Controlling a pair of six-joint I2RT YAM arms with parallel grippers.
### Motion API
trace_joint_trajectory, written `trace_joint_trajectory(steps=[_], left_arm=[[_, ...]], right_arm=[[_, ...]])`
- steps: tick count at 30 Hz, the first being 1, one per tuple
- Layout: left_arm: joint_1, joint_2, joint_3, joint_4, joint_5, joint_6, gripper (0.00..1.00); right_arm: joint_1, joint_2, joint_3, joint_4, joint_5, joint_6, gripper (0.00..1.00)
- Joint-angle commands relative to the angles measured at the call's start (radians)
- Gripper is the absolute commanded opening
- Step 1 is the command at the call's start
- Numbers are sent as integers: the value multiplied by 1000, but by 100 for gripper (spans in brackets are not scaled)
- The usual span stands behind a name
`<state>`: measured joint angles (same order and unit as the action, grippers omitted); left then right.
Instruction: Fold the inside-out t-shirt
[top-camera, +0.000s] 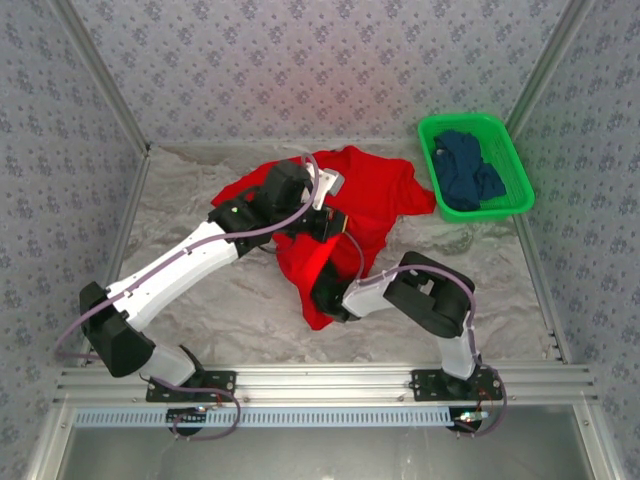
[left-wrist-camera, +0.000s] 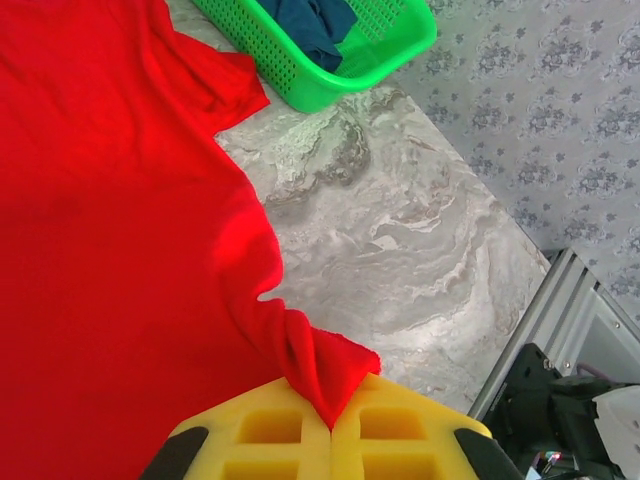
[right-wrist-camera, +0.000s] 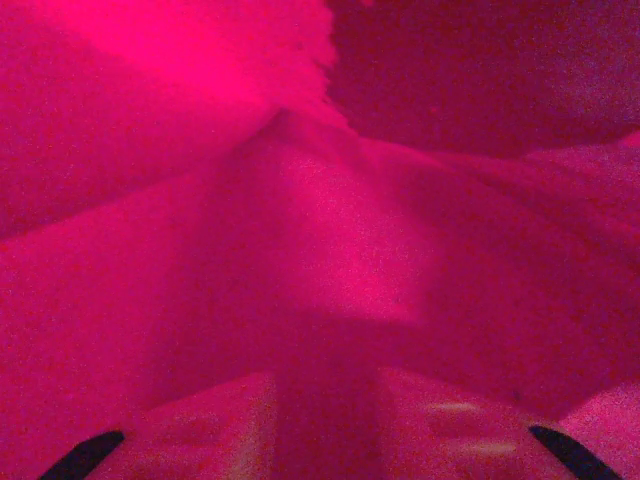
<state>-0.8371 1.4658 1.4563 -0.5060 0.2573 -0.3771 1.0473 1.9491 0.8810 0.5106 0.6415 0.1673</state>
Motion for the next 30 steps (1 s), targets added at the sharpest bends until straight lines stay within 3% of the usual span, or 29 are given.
trace_joint_trajectory(steps=[1, 5, 11, 21, 30], left_arm=[[4, -37, 21, 0, 55, 35, 0], [4, -74, -33, 67, 152, 17, 0], [3, -125, -94, 133, 234, 7, 0], [-16, -129, -113, 219, 328, -11, 0], [-30, -176, -143, 256, 363, 2, 0]], right_arm=[[-44, 22, 48, -51, 28, -13, 34], [-130, 22, 133, -235, 7, 109, 33], [-230, 19, 146, -351, -34, 234, 31], [-268, 59, 188, -263, -115, 183, 38], [-334, 103, 302, -316, -175, 216, 49]])
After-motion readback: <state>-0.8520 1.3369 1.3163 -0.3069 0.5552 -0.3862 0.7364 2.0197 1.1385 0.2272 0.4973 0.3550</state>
